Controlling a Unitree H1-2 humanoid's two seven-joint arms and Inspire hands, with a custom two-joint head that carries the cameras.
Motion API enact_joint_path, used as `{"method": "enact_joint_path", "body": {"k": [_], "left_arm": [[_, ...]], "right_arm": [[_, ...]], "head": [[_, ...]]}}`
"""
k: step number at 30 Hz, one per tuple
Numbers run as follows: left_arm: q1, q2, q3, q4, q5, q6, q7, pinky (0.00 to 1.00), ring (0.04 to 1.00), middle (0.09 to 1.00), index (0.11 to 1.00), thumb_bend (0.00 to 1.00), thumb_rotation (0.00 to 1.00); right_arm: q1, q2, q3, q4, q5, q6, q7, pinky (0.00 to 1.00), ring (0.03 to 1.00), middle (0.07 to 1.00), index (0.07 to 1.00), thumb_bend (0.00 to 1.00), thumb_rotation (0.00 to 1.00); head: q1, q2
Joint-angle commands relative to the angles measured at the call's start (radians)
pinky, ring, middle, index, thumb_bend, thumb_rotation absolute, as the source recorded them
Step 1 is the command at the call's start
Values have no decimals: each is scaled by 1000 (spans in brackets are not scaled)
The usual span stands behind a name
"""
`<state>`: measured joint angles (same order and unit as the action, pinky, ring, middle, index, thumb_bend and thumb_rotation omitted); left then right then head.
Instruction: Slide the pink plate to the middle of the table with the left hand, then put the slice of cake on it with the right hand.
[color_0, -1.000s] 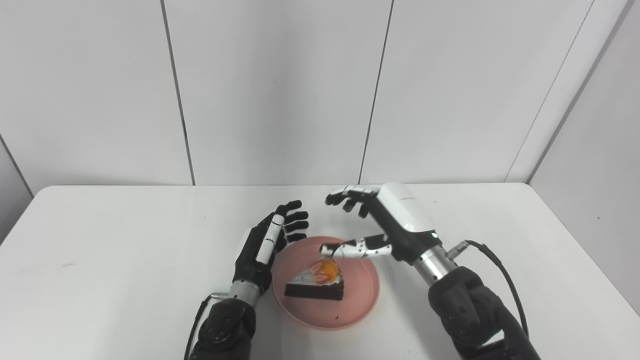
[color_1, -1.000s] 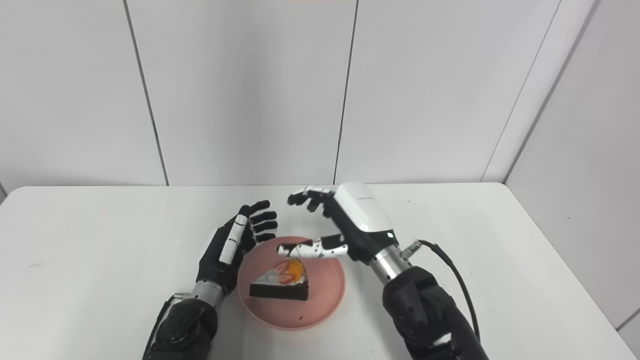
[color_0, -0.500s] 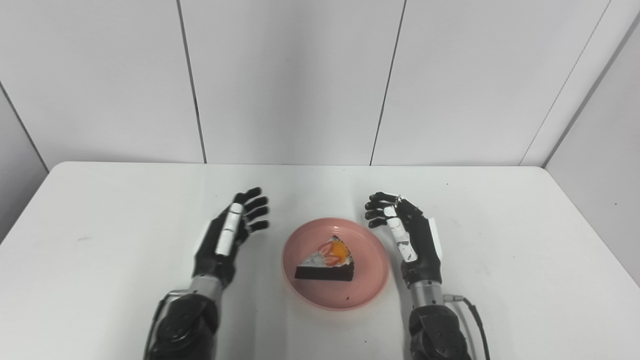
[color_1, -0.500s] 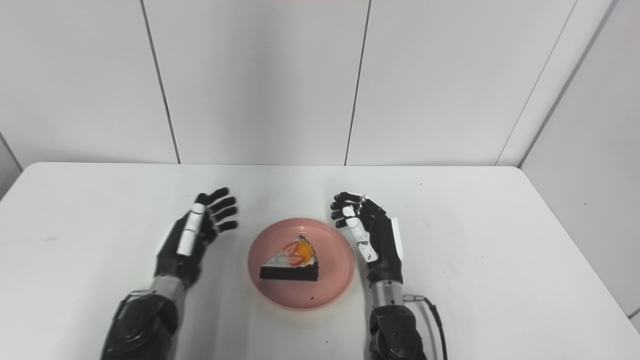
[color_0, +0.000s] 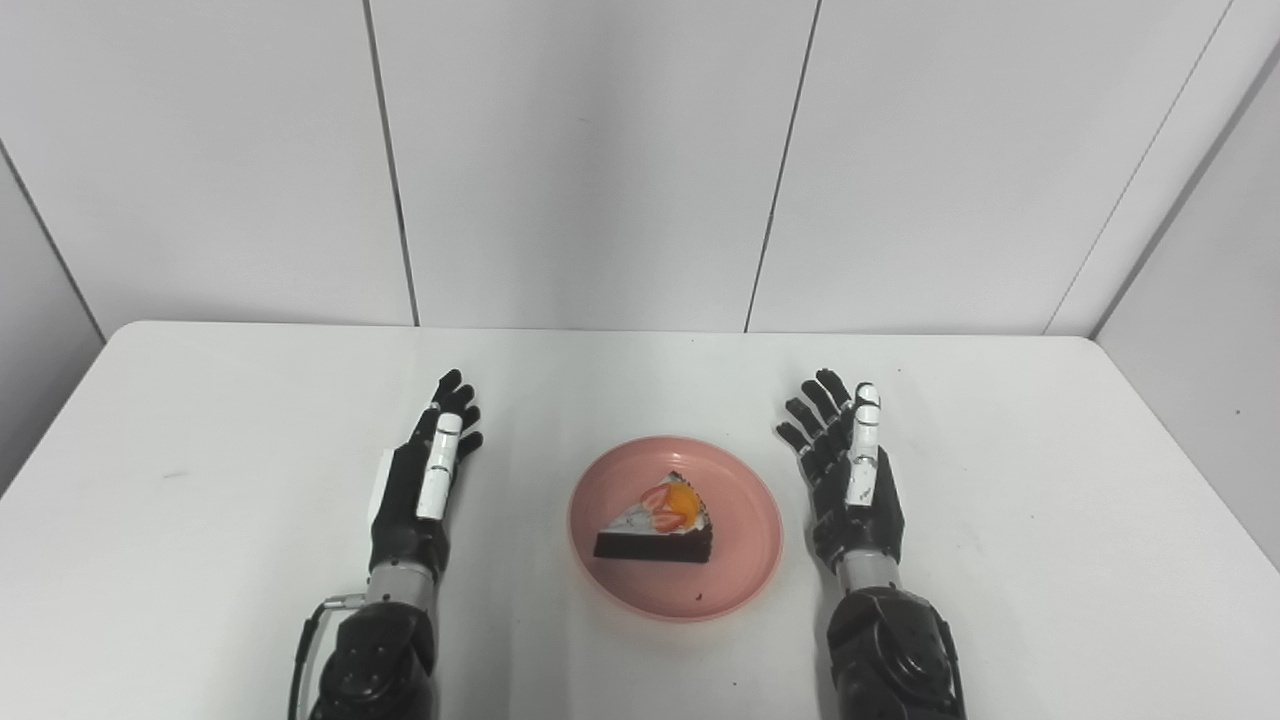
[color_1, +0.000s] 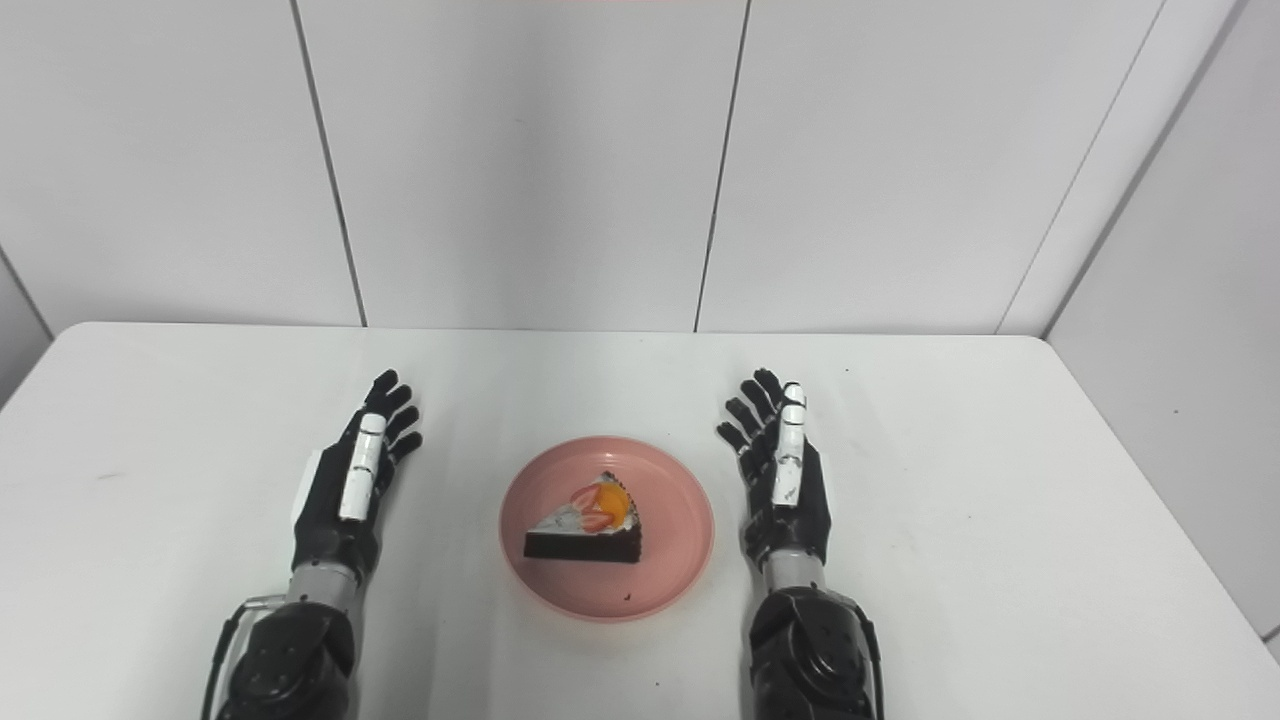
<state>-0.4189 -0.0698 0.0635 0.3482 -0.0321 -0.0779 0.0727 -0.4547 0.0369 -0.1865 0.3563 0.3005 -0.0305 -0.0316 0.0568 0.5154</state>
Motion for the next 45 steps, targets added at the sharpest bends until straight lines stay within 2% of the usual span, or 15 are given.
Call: {"method": "enact_joint_path", "body": {"k": [1,3,6,10,17,23,33,45], "left_arm": [[16,-17,2,17,10,4,32,916,953,976,978,625,957],[17,-20,3,21,9,-2,32,956,979,990,996,611,958],[20,-17,-2,26,11,-11,24,953,980,993,1000,616,954],[22,-18,-7,16,1,11,10,966,986,1000,1000,620,954],[21,-15,-8,11,-6,18,0,945,979,999,1000,631,952],[17,-10,-7,14,-7,35,-12,910,948,972,1000,675,962],[17,-13,-5,2,-7,58,-19,899,925,945,1000,657,953],[13,-11,-7,17,-1,53,-18,892,919,938,1000,655,953]], "right_arm": [[14,1,0,21,8,54,0,889,912,931,896,762,948],[12,1,0,27,3,48,-1,911,926,944,913,772,952],[11,4,1,31,-5,43,-3,908,930,950,918,784,956],[10,4,3,37,-12,39,-1,898,929,948,908,780,955],[9,4,6,38,-31,38,-9,891,920,943,910,757,958],[7,4,11,43,-70,18,-22,924,937,950,913,715,981],[7,5,11,43,-90,19,-24,916,925,942,903,715,986],[6,5,14,54,-103,-3,-22,895,910,930,894,707,976]], "head": [[-2,2],[-6,2],[-8,0],[-6,-1],[-12,2],[-12,3],[-16,6],[-17,5]]}}
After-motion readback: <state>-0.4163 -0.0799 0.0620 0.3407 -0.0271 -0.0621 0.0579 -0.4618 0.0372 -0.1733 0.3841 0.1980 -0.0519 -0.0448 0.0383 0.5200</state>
